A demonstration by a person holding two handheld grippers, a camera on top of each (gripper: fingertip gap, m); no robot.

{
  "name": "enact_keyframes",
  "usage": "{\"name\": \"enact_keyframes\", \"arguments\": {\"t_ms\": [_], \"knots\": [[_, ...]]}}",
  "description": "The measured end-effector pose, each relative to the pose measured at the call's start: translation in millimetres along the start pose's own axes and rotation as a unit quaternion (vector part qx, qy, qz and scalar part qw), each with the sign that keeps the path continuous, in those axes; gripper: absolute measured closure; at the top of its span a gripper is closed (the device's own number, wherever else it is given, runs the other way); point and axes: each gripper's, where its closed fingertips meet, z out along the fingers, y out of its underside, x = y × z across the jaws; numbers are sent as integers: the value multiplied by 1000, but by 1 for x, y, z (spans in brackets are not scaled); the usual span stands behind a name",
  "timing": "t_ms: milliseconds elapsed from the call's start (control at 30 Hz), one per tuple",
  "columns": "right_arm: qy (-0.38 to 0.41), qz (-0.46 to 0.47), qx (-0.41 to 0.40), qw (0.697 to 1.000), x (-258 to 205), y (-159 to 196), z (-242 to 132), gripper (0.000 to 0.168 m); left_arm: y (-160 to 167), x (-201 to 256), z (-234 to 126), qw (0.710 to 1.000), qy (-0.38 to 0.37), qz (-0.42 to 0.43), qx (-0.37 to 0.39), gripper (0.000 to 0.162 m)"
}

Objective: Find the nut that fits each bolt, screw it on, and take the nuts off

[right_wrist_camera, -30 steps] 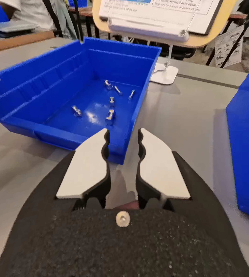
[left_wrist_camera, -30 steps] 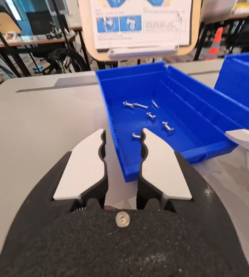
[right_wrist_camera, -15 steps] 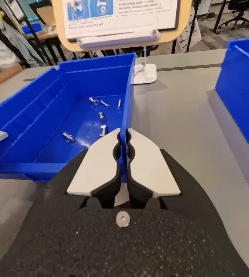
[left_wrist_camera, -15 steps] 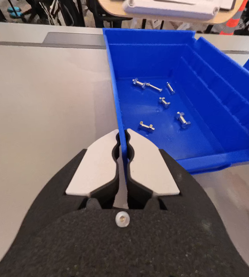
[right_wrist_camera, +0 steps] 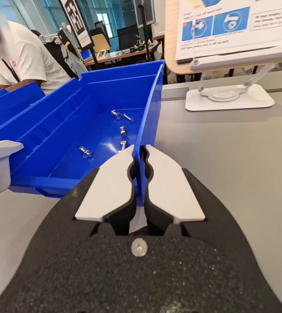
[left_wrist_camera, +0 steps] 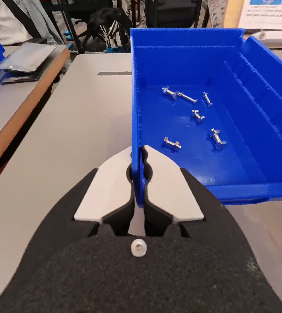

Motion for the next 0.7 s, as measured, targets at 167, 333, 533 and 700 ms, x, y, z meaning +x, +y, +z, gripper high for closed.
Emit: {"name": "enact_keyframes", "arguments": {"t_ms": [167, 333, 533, 700], "knots": [[9, -4, -33, 999, -32, 18, 29, 163, 10, -39, 27, 1000, 16, -5, -15, 158], [2, -15, -63, 998, -43, 40, 51, 163, 15, -58, 45, 1000, 9, 15, -18, 158], [-41, -13, -60, 997, -49, 49, 53, 158, 32, -64, 58, 999, 26, -24, -10, 157], [-176, -19, -105, 979, -45, 42, 26, 133, 32, -80, 35, 998, -39, -47, 19, 123]]}}
